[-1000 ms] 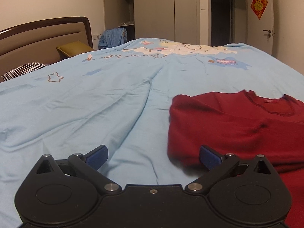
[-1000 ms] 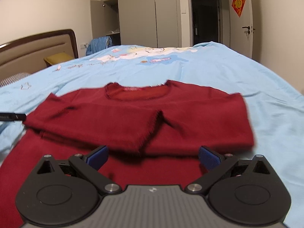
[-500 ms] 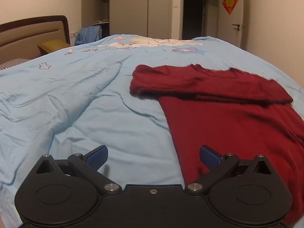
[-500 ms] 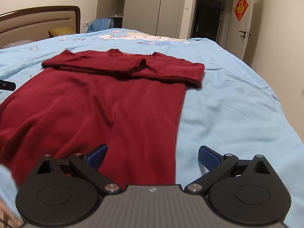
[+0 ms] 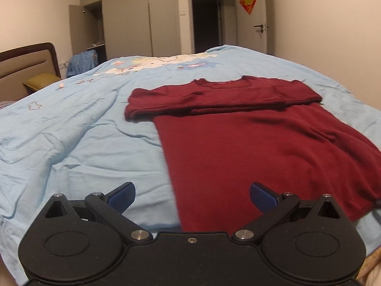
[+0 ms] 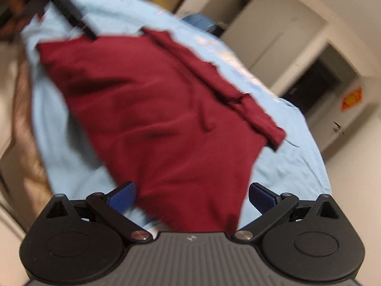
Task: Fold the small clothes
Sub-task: 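Move the right tool toward the sweater hem, then grasp the red sweater hem with the right tool while the left tool grasps it too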
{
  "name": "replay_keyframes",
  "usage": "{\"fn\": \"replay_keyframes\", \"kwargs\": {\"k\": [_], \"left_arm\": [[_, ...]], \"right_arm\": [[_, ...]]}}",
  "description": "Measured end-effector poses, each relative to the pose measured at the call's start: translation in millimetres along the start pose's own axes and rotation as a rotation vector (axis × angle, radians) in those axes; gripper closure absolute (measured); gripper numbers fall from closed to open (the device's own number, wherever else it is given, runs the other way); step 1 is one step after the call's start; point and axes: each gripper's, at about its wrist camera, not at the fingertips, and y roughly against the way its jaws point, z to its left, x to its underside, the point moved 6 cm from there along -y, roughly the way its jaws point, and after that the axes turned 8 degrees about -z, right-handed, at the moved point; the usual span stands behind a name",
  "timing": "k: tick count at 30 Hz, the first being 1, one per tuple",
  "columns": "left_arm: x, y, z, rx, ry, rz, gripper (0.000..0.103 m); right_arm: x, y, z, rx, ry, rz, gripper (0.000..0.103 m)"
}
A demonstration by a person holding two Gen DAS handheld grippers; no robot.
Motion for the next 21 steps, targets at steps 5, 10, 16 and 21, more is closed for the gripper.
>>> {"fn": "replay_keyframes", "kwargs": {"k": [5, 10, 16, 21], "left_arm": [[4.1, 6.9, -17.7, 0.060, -0.021, -0.002, 0.001], [8.4, 14.3, -34.8, 0.127, -0.057, -0.006, 0.001], [8.5, 27.3, -57.0, 0.260, -0.053, -0.027, 0.001], [12.8, 33.3, -86.4, 0.344, -0.123, -0.047, 0.001]], "right_arm": [[1.7, -0.5, 18.2, 0.048, 0.159, 0.024, 0.000], [-8.1, -0.6, 7.6, 0.188, 0.187, -0.002, 0.001], [-38.2, 16.5, -4.3, 0.150, 0.106, -0.156, 0.018], [-58.9, 8.8, -25.1, 0.097, -0.028, -0.209, 0.061]]}}
